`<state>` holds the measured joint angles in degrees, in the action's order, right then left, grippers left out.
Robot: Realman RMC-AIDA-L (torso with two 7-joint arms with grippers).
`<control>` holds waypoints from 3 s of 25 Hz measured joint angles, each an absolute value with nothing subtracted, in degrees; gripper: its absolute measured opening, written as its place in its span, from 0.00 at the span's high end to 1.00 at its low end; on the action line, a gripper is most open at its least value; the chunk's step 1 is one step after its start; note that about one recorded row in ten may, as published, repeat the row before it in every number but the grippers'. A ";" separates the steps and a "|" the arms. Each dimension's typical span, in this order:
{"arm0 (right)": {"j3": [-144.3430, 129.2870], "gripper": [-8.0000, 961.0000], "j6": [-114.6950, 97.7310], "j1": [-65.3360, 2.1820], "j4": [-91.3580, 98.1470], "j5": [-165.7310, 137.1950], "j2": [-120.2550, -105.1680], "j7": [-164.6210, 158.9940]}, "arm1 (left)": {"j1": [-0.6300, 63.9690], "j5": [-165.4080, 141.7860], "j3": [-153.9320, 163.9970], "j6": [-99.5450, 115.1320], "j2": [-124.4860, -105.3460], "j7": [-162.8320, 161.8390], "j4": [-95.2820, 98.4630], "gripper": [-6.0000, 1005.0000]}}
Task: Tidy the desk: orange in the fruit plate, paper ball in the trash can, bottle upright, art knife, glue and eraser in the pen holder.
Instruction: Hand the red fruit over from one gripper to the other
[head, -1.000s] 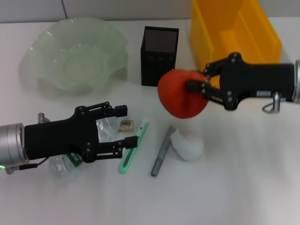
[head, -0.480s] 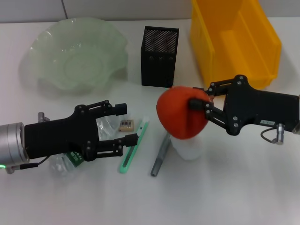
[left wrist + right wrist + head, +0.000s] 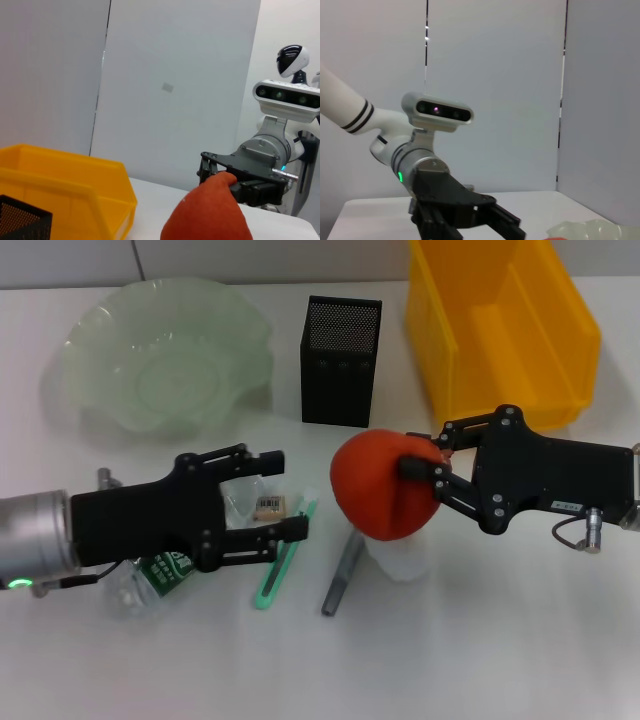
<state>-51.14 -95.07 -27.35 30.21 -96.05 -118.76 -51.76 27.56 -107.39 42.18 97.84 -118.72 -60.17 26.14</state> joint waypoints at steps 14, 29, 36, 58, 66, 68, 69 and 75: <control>-51.33 0.76 -94.38 -31.47 24.57 -96.27 -119.00 -50.25 | 31.59 -106.06 42.24 92.52 -118.92 -55.72 20.33 0.25; -51.39 0.73 -93.75 -31.90 24.08 -96.25 -119.09 -50.18 | 31.96 -104.17 42.13 91.77 -118.94 -54.95 19.42 0.25; -51.33 0.72 -93.76 -31.84 23.92 -96.10 -119.09 -50.18 | 32.15 -104.05 42.75 91.75 -118.85 -55.13 19.42 0.33; -51.28 0.69 -93.86 -31.81 24.02 -96.02 -119.03 -53.31 | 31.87 -103.84 43.13 92.64 -118.82 -55.80 19.33 0.87; -51.29 0.68 -93.87 -31.24 24.62 -96.41 -118.99 -55.08 | 31.94 -103.81 42.91 92.82 -118.83 -56.09 19.33 0.93; -51.32 0.67 -93.85 -31.19 24.86 -96.43 -118.92 -55.68 | 32.04 -103.78 42.86 92.82 -118.83 -56.41 19.33 0.93; -51.33 0.67 -93.84 -31.19 24.92 -96.44 -118.87 -55.88 | 32.06 -103.75 42.84 92.82 -118.82 -56.47 19.33 0.93; -51.33 0.48 -93.30 -31.11 25.06 -96.49 -118.68 -56.86 | 32.25 -103.62 42.77 92.82 -118.83 -56.52 19.33 0.94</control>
<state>-51.33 -93.30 -31.11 25.06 -96.49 -118.68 -56.86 32.25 -103.62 42.77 92.82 -118.83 -56.52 19.33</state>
